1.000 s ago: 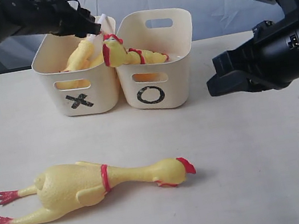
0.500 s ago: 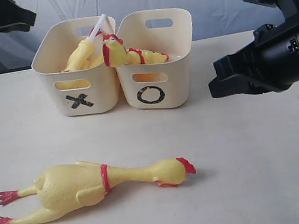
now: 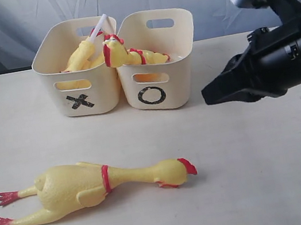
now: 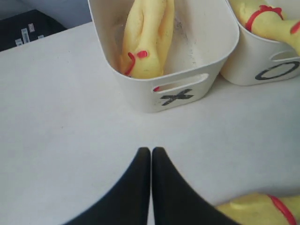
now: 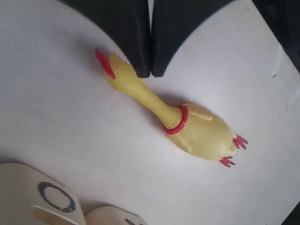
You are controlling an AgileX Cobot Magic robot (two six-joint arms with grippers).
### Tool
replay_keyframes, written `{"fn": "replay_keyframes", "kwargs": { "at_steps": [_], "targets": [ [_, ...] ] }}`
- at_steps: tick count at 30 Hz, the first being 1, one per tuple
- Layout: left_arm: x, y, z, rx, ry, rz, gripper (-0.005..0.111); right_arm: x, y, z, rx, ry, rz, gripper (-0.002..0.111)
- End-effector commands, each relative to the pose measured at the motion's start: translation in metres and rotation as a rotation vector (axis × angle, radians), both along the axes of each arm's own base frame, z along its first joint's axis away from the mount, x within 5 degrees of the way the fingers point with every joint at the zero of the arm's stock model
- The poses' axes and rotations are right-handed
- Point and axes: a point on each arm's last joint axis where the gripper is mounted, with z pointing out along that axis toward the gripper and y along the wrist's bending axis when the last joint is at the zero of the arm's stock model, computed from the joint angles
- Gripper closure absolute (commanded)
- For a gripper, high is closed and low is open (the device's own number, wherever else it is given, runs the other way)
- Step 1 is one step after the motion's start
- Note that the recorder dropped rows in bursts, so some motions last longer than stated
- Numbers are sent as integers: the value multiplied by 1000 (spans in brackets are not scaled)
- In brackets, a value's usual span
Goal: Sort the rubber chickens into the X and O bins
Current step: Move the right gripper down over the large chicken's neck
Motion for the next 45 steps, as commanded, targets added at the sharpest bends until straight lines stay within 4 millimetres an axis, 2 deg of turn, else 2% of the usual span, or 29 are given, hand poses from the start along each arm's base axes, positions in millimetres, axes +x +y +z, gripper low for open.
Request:
{"fn": "replay_keyframes", "kwargs": {
  "at_steps": [1, 6, 12, 16, 21, 24, 28, 35, 38, 42, 45],
  "targets": [
    [-49, 2, 0, -48, -63, 38, 105, -15, 20, 0, -14, -53, 163, 109],
    [-112, 2, 7, -108, -140, 32, 105, -20, 41, -4, -64, -180, 282, 109],
    [-183, 3, -4, -122, -209, -6, 105, -13, 58, -20, -127, -266, 340, 109],
    [-215, 3, -14, -137, -254, -15, 105, -9, 72, -39, -188, -298, 419, 109],
    [-250, 3, -20, -144, -315, -44, 105, 0, 85, -68, -259, -291, 432, 109],
    [-262, 4, -24, -138, -350, -48, 105, 6, 94, -80, -278, -269, 444, 109],
    [-267, 6, -29, -119, -364, -39, 105, 9, 109, -92, -289, -247, 470, 109],
    [-270, 6, -31, -116, -379, -39, 105, 15, 132, -92, -290, -306, 462, 108],
    [-271, 6, -31, -116, -384, -39, 105, 18, 136, -93, -313, -334, 493, 93],
    [-272, 7, -31, -115, -388, -39, 105, 20, 137, -97, -327, -338, 489, 56],
    [-272, 7, -31, -115, -388, -42, 105, 24, 137, -100, -340, -349, 468, 47]
  ]
}}
